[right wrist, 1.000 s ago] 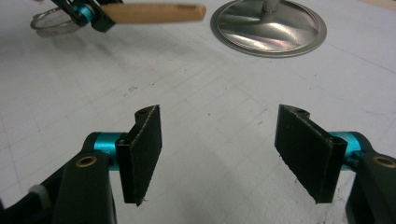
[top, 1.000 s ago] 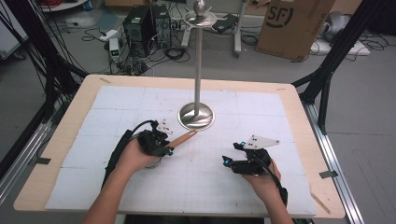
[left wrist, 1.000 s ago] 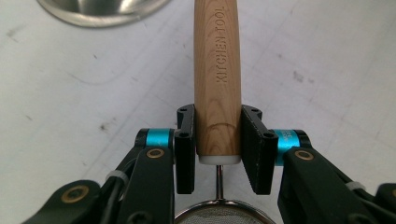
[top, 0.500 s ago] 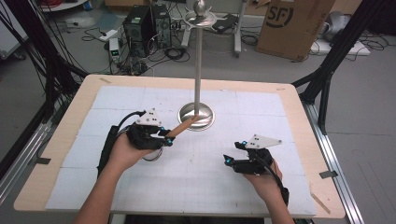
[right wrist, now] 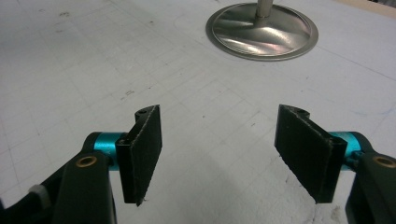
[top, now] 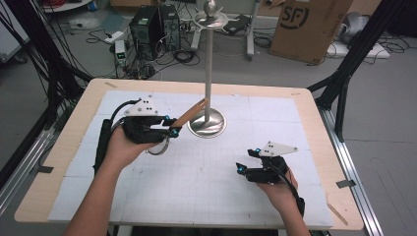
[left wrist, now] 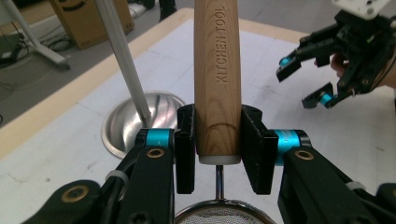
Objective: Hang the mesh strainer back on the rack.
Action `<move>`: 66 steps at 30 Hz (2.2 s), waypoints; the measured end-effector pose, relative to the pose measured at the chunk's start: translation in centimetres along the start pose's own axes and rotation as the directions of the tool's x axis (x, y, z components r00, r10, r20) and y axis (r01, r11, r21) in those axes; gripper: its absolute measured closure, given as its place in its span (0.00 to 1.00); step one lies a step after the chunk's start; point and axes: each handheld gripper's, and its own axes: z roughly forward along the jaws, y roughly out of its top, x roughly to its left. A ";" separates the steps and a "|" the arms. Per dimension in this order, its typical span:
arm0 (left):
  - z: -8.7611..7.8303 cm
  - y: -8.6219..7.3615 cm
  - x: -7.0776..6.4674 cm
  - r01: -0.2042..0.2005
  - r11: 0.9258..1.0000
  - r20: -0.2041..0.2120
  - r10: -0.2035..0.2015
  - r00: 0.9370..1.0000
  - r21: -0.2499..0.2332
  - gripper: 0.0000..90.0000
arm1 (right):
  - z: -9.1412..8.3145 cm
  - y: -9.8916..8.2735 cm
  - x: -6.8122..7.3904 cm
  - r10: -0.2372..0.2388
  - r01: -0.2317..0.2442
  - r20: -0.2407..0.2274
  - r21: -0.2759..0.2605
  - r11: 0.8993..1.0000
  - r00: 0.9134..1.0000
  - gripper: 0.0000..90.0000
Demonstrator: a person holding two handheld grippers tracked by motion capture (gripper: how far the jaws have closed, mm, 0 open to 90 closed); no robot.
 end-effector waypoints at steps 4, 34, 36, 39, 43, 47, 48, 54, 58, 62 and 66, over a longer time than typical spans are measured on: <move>-0.9 1.3 0.3 -0.016 0.999 -0.011 0.015 1.000 -0.029 0.76 | 0.0 0.0 0.1 0.005 -0.005 -0.002 0.001 1.000 1.000 0.35; -3.4 7.8 2.4 -0.069 0.990 -0.060 0.062 0.996 -0.120 0.76 | 0.0 0.0 0.0 0.005 -0.005 -0.001 0.000 1.000 1.000 0.35; -3.6 8.1 2.5 -0.071 0.989 -0.062 0.064 0.996 -0.128 0.76 | 0.1 0.0 0.0 0.003 -0.003 -0.001 0.002 1.000 1.000 0.35; -3.9 8.6 2.7 -0.077 0.987 -0.064 0.068 0.996 -0.144 0.76 | 0.1 0.0 0.0 0.002 -0.002 -0.001 0.003 1.000 1.000 0.35; -4.1 9.2 2.9 -0.078 0.985 -0.076 0.067 0.995 -0.155 0.76 | 0.1 0.0 0.0 0.003 -0.003 -0.001 0.003 1.000 1.000 0.35; -4.1 9.7 3.1 -0.081 0.983 -0.088 0.067 0.994 -0.164 0.76 | 0.1 0.0 0.1 0.003 -0.003 -0.002 0.004 1.000 1.000 0.35; -4.1 9.8 3.2 -0.080 0.983 -0.089 0.066 0.994 -0.166 0.76 | 0.1 0.0 0.1 0.003 -0.003 -0.002 0.004 1.000 1.000 0.35; -4.1 10.1 4.0 -0.064 0.983 -0.111 0.045 0.993 -0.174 0.76 | 0.0 0.0 0.0 0.007 -0.007 -0.002 0.002 1.000 1.000 0.35; -3.9 10.0 4.6 -0.048 0.984 -0.125 0.027 0.992 -0.171 0.76 | 0.0 0.0 0.0 0.008 -0.008 -0.003 0.005 1.000 1.000 0.35; -3.8 9.9 4.9 -0.034 0.985 -0.128 0.012 0.992 -0.172 0.76 | 0.0 0.0 -0.1 0.006 -0.006 -0.005 -0.001 1.000 1.000 0.35; -3.5 10.1 5.0 -0.035 0.985 -0.130 0.013 0.991 -0.168 0.76 | -0.1 0.0 -0.1 0.012 -0.012 -0.004 0.001 1.000 1.000 0.35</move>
